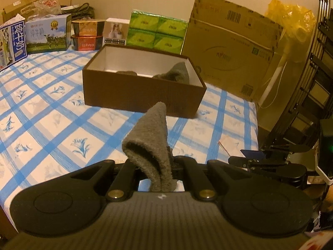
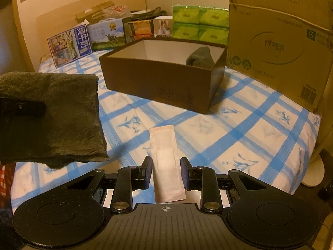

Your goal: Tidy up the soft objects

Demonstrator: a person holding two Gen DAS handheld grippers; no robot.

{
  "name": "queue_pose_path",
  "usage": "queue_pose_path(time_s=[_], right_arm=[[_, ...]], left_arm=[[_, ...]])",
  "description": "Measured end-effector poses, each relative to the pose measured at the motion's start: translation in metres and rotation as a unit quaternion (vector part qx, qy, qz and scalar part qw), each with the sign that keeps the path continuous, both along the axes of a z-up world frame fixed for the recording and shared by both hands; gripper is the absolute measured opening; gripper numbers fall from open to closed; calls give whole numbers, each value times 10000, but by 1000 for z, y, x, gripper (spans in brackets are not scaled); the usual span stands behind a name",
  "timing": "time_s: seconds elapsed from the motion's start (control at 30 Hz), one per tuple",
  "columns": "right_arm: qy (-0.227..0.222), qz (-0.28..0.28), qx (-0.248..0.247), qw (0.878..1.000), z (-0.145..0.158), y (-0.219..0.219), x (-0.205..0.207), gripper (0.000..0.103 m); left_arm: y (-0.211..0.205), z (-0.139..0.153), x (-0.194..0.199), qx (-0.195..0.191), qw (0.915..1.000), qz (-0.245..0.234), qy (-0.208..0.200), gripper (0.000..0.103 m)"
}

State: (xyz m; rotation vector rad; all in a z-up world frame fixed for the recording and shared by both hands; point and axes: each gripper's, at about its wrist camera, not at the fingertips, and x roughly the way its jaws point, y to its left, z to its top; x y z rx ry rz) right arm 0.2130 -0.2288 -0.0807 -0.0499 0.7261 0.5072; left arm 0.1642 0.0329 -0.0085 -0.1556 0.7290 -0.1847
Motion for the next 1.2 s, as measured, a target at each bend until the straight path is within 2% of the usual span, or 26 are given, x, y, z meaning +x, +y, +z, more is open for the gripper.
queue_pose_path(time_s=[0.43, 0.7, 1.2], right_arm=[[-381, 160, 94, 9991, 34, 1, 18, 30], [-666, 252, 122, 9974, 59, -5, 42, 30], [-1051, 465, 403, 9926, 110, -7, 101, 30]], left_arm=[[17, 30, 17, 129, 9989, 191, -397, 4], [28, 51, 33, 243, 9969, 313, -674, 4], [49, 97, 101, 563, 9912, 530, -1074, 4]])
